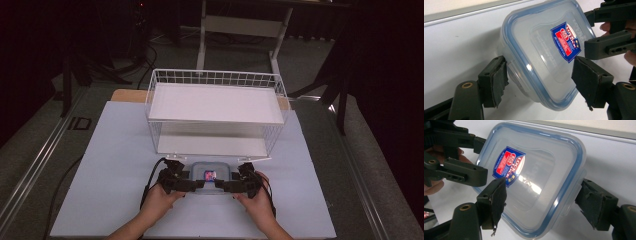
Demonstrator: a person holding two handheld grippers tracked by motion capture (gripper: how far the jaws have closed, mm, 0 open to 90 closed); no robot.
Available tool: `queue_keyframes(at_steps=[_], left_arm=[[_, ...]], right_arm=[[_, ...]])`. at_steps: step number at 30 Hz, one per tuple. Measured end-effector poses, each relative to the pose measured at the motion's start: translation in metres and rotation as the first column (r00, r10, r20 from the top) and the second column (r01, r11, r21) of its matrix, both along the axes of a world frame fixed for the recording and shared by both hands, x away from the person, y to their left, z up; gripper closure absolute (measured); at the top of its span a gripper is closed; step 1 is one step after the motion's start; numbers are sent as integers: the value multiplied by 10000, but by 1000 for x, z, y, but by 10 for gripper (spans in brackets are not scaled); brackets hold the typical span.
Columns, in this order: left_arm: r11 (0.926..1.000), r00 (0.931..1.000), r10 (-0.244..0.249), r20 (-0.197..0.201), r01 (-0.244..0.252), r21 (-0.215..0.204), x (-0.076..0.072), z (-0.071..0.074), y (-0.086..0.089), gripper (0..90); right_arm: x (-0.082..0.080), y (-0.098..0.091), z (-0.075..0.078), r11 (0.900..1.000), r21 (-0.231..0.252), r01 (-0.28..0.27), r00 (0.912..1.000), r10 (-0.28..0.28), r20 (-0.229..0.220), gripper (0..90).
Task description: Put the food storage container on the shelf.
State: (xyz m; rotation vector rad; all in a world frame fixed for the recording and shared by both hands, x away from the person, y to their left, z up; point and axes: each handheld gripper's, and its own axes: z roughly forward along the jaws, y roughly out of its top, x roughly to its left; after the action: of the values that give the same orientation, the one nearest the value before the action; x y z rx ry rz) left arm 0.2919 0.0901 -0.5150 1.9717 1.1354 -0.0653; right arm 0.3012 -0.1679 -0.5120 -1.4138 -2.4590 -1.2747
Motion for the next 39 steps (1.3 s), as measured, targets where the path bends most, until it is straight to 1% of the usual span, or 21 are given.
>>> queue_keyframes(at_steps=[3,4,5,7,8,10,11,12,15,16,19,20,23,25,26,28,33,34,35,38,39], left_arm=[[10000,9996,36,296,-33,-90,-6,-2,0,320],[10000,9996,36,296,-33,-90,-6,-2,0,322],[10000,9987,-6,503,5,8,-9,-1,0,327],[9997,9992,150,364,-142,-207,-10,1,4,378],[9997,9992,150,364,-142,-207,-10,1,4,397],[9997,9993,105,346,-98,-214,-11,2,5,405],[10000,9992,18,392,-14,-93,-11,3,4,411],[10000,9992,18,392,-14,-93,-11,3,4,417],[9997,9989,37,473,-48,229,-15,6,1,417],[9997,9987,56,510,-69,251,-15,6,1,416],[9995,9986,115,508,-129,283,-17,7,0,420],[9991,9983,129,569,-151,387,-18,8,-1,420],[9989,9984,262,500,-280,370,-20,9,-1,433],[9988,9977,354,583,-373,312,-21,10,-1,435],[9987,9967,395,709,-416,280,-22,10,0,453],[9982,9958,444,801,-475,374,-23,11,-1,457],[9979,9955,451,831,-487,419,-21,13,-2,458],[9979,9942,457,972,-499,409,-18,17,-2,458],[9979,9942,457,972,-499,409,-18,17,-2,458],[9982,9895,537,1342,-569,203,-8,30,-4,457],[9982,9895,537,1342,-569,203,-8,30,-4,457]], right_arm=[[-5,0,2,9997,-234,-69,9998,74,207,277],[-6,-1,2,9998,-171,-44,9997,48,221,296],[-7,-3,2,10000,-11,71,9998,-70,181,334],[-6,-10,3,9994,337,104,9999,-104,12,387],[-8,-12,4,9994,339,62,10000,-63,33,393],[-9,-11,4,9996,293,37,9999,-40,95,394],[-11,-10,5,9997,217,79,9999,-82,140,395],[-13,-10,5,9999,108,103,9997,-106,206,395],[-16,-9,6,10000,40,69,9997,-70,253,398],[-17,-9,6,10000,24,89,9994,-89,322,399],[-18,-10,6,9993,265,250,9991,-259,324,417],[-18,-11,6,9989,358,293,9992,-302,255,418],[-20,-10,7,9992,243,331,9987,-340,371,419],[-20,-9,7,9994,169,316,9985,-323,434,419],[-20,-9,8,9989,268,384,9984,-394,409,421],[-19,-10,8,9989,305,344,9984,-357,446,420],[-18,-9,9,9988,328,365,9979,-382,527,419],[-16,-10,11,9988,346,354,9977,-374,572,419],[-15,-10,14,9985,361,403,9969,-427,661,419],[-8,-11,25,9984,345,456,9941,-488,970,419],[-8,-11,25,9984,345,456,9941,-488,970,419]])
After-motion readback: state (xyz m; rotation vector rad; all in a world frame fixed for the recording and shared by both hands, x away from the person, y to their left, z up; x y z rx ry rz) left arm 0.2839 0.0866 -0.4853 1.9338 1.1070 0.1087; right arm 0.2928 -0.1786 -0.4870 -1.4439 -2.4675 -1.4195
